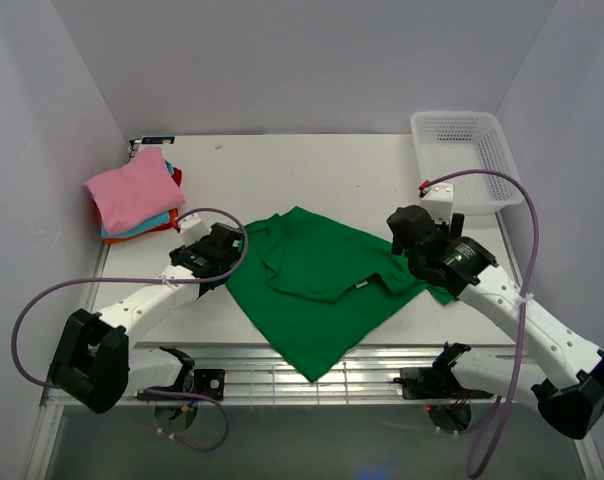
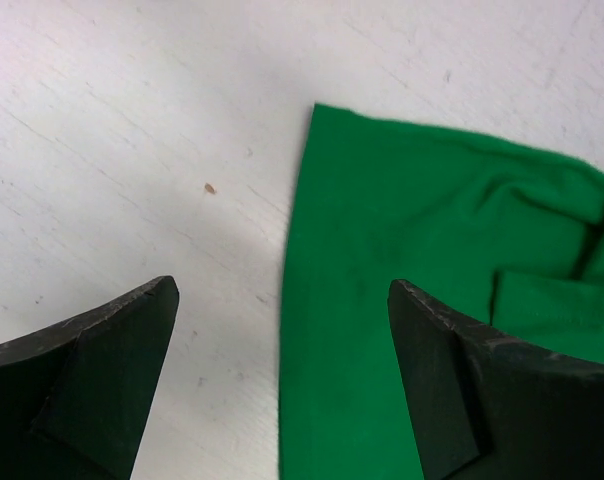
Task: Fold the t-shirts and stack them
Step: Flatten the tshirt out
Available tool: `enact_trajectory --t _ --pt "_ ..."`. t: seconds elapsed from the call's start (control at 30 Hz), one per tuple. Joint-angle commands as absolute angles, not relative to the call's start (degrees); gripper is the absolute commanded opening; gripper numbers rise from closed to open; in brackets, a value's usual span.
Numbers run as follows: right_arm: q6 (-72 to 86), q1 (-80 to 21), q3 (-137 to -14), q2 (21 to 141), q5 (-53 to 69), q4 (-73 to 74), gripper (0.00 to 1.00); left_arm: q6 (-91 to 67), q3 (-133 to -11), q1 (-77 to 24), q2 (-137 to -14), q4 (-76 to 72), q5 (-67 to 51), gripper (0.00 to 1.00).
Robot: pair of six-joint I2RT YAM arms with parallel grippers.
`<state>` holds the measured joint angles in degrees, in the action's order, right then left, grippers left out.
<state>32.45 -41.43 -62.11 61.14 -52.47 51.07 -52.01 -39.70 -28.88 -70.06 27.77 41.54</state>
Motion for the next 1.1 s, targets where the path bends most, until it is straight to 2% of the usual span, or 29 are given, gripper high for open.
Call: enact_trajectory --t 0.0,0.1,0.2,0.53,0.77,0.87,1.07 --pt "18.75 -41.92 -55.75 54.24 -31.11 23.37 0.81 -52.22 -39.03 -27.60 -71.27 20.86 49.13 0.96" --pt "17.93 -41.84 -54.84 56.41 -20.52 18.38 0.75 -46.42 -36.93 -25.14 -72.42 11.65 46.59 0.96" --pt "17.23 -42.01 -56.77 63.79 -15.57 16.61 0.72 -41.93 -35.34 -22.42 -73.56 4.69 42.90 0.96" --pt "16.96 -47.63 -60.20 79.17 -12.04 9.67 0.67 -30.94 -33.58 -15.74 -82.09 -14.40 31.56 0.92" --pt "15.91 -50.45 -66.53 87.88 -11.07 9.67 0.59 -30.06 -36.99 -13.36 -86.39 -14.06 25.58 0.91" --pt "15.82 -52.03 -67.94 90.70 -11.69 9.93 0.58 -29.62 -38.75 -12.31 -88.50 -13.02 23.04 0.85" --pt "15.73 -53.44 -70.04 94.48 -11.52 9.50 0.58 -30.58 -40.87 -12.04 -91.23 -9.50 21.88 0.85"
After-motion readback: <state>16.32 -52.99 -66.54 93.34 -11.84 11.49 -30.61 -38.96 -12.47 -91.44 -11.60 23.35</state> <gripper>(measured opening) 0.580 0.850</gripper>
